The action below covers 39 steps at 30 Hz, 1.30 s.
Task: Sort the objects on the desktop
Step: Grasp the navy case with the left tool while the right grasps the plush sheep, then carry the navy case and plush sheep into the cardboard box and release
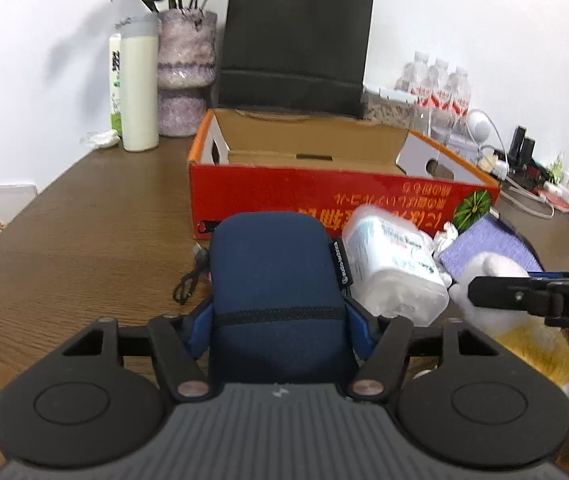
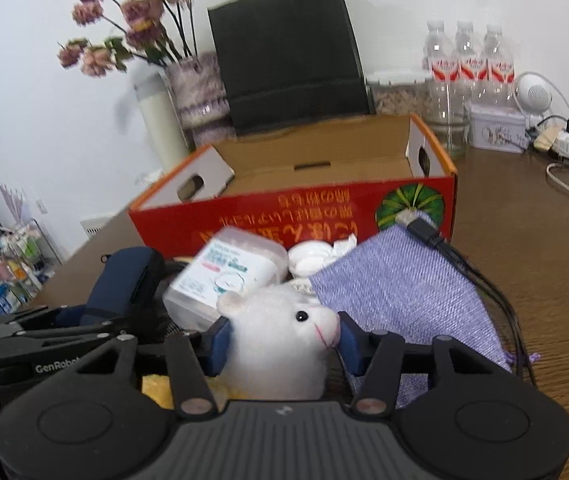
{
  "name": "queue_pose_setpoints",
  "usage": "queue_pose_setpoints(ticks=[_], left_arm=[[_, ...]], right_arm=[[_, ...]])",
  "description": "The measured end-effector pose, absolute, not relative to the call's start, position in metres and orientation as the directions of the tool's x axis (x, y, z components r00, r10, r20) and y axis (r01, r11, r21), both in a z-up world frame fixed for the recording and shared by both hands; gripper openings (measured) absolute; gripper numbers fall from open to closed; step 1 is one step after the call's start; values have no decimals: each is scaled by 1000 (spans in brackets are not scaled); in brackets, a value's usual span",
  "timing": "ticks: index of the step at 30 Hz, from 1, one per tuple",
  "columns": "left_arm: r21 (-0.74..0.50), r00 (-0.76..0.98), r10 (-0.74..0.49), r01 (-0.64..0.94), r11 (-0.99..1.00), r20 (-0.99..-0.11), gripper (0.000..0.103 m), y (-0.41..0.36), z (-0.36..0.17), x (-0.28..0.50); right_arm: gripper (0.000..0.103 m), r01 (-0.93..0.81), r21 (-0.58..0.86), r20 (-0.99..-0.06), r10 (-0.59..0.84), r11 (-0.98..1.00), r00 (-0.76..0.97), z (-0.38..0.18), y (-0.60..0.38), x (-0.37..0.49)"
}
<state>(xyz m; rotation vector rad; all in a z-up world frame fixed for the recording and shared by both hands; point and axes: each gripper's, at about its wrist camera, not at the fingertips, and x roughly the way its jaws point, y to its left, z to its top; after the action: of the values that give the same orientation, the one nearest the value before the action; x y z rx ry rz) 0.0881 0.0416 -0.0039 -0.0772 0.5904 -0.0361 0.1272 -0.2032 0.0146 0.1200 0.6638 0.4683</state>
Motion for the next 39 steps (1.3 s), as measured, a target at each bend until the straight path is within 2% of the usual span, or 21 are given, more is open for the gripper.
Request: queue_pose_setpoints(ticks=[11,17,21,30,39], left_arm=[[-127,896,-116,68,990,-429,66,46,48,77],[-156,928,-126,76,985,-350,66,42,83,114],[-190,938,-114,53,980,-329,66,40,91,153],[-220,912,-72,-20,975,-404,66,39,65,247],[-126,851,-46,-25,992,-524,66,30,23,288]], right_arm=[[51,-423,268,-409,500,866,763,65,-211,127],[51,-407,239,-319,467,882,825,97,-204,169],[51,-362,205,-281,409,909,868,105,-195,206],[51,-283,204,-315,337,937,887,78,-185,297],[52,-260,132,-457,291,957,840,31,-172,339]])
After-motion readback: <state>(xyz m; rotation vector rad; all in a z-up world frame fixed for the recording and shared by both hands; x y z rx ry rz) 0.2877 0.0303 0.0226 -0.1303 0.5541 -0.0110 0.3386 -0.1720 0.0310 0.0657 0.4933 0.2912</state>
